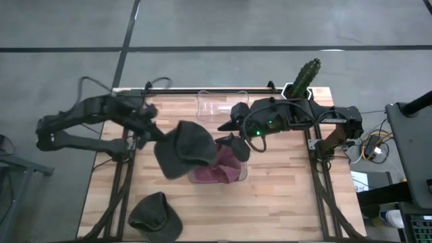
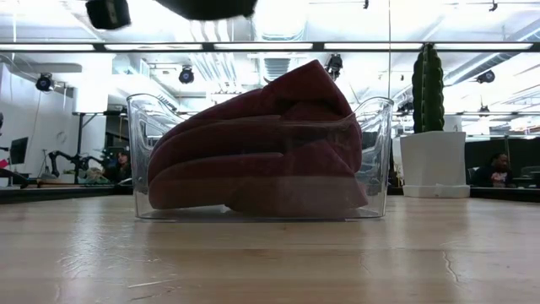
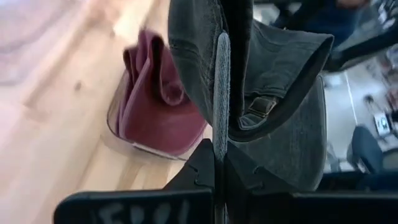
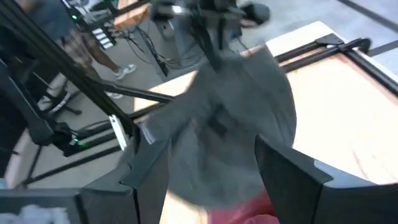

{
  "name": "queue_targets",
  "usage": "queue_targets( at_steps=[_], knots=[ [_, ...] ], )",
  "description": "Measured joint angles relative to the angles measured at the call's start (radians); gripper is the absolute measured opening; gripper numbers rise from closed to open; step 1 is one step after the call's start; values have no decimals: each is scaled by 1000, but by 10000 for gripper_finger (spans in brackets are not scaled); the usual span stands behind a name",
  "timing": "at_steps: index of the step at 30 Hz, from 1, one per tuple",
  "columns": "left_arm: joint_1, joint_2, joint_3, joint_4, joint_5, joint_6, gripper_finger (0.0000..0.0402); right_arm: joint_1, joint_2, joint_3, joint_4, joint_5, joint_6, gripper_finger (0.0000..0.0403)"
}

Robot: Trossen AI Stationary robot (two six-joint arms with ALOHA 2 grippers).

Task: Pick & Place hat
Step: Put the top black cap into the top transparent bin

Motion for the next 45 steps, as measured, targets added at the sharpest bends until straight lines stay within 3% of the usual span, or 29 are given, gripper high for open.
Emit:
queue_targets(
  at_steps=[13,24,45],
  knots=[
    [-8,164,2,125,208,66,7,-99,55,-10,40,-107,24,224],
    [-29,266,2,157,253,89,7,-165,150,-10,71,-259,-5,224],
    [-48,316,6,218,262,107,6,-142,310,-9,65,-354,6,224]
  ],
)
